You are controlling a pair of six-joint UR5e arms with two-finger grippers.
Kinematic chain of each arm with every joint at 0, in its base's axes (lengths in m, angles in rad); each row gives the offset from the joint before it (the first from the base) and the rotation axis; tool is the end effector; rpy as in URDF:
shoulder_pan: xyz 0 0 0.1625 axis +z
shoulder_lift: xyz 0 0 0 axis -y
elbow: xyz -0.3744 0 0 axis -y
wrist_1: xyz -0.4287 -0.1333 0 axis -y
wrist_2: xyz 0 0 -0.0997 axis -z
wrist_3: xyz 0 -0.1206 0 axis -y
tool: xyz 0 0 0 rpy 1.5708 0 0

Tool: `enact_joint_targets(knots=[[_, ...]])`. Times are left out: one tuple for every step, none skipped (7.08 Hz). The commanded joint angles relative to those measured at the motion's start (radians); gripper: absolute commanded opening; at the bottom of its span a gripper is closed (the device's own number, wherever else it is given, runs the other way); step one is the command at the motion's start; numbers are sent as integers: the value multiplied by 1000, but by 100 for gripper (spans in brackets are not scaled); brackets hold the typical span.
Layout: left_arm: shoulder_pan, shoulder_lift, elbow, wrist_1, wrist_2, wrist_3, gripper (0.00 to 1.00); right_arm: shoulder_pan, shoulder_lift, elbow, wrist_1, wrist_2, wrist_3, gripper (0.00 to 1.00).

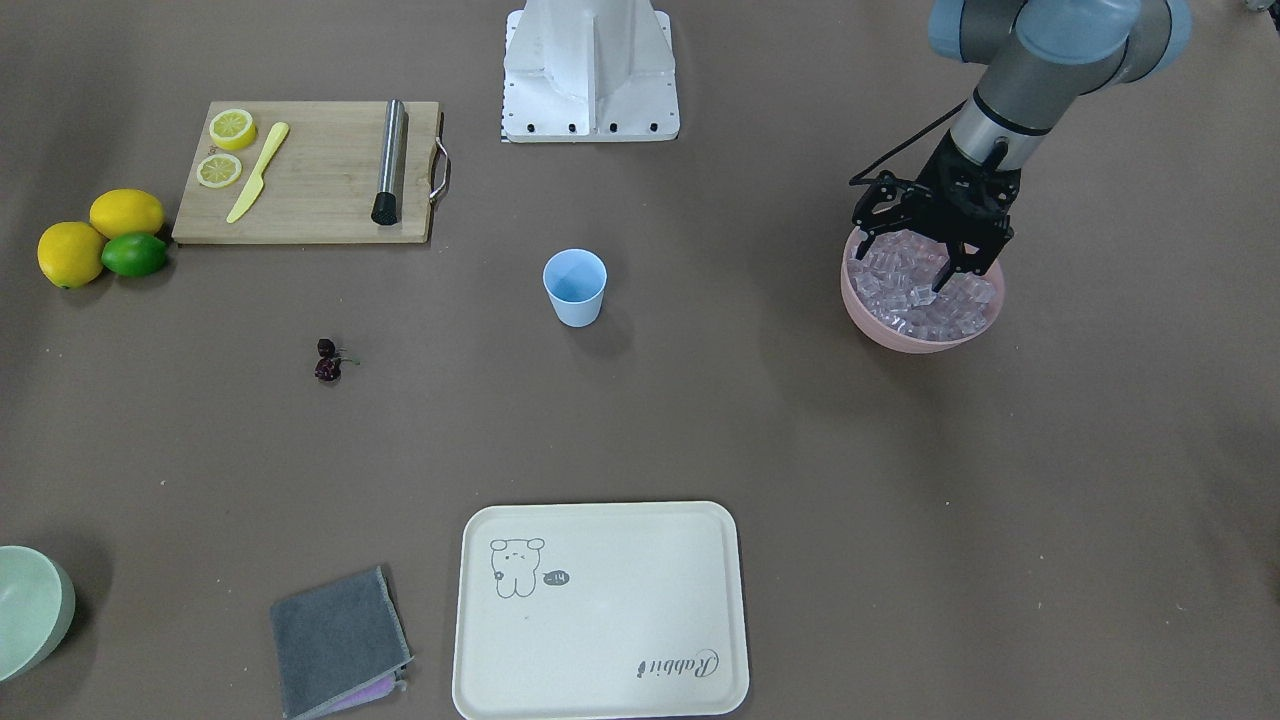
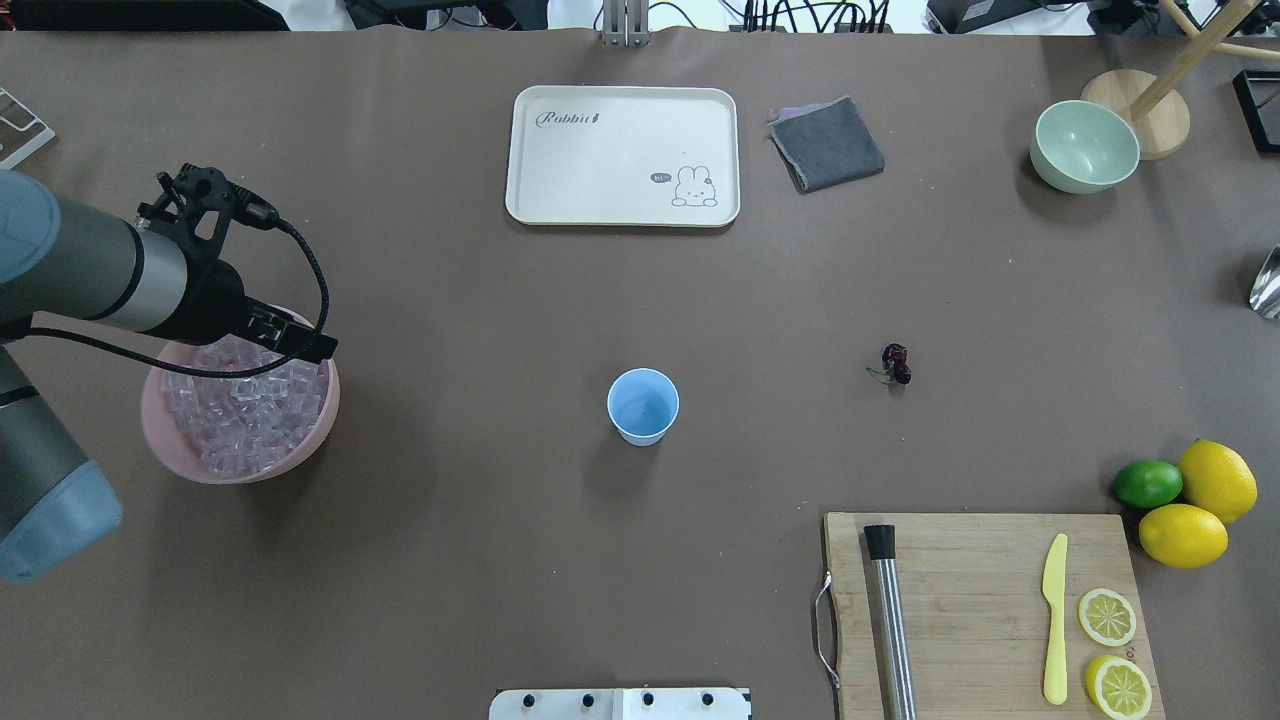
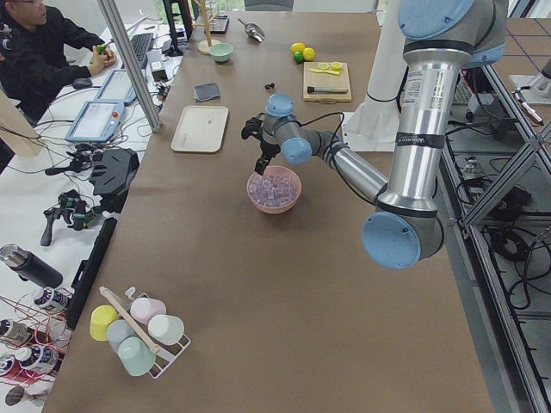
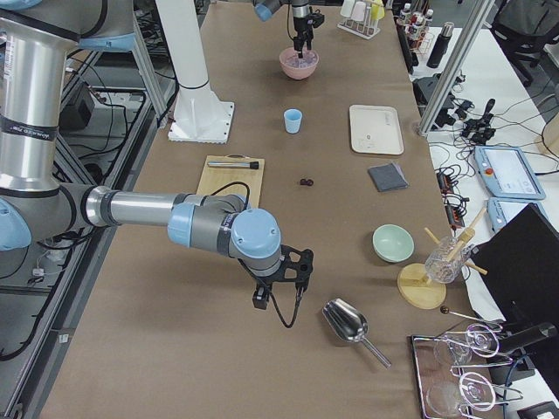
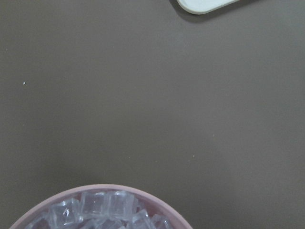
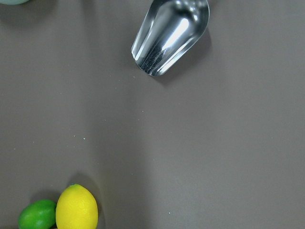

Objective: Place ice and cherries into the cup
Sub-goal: 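Move the left gripper over the pink bowl of ice cubes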

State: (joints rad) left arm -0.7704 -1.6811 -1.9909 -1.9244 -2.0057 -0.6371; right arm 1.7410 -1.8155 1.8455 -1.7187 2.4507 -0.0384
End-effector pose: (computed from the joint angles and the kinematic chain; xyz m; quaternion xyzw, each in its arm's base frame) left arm 0.3436 -0.4484 0.3100 0.1860 0.4218 0.1640 0.8721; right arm 0.1122 -0.4148 0.6009 -0.0088 -0.4284 0.0845 0.8996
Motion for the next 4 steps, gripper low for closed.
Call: enact_joint_targets(knots=[[6,-12,48,-5,4,23,97,0,2,1,2,1,0,100],[8,-28,69,-8,2,48,97,0,8,0,2,-1,0,100],[8,-28,81,-8,-4,50,97,0,8,0,2,-1,0,100],[6,-25,81,-8,-5,50,97,0,8,0,1,-1,0,100]])
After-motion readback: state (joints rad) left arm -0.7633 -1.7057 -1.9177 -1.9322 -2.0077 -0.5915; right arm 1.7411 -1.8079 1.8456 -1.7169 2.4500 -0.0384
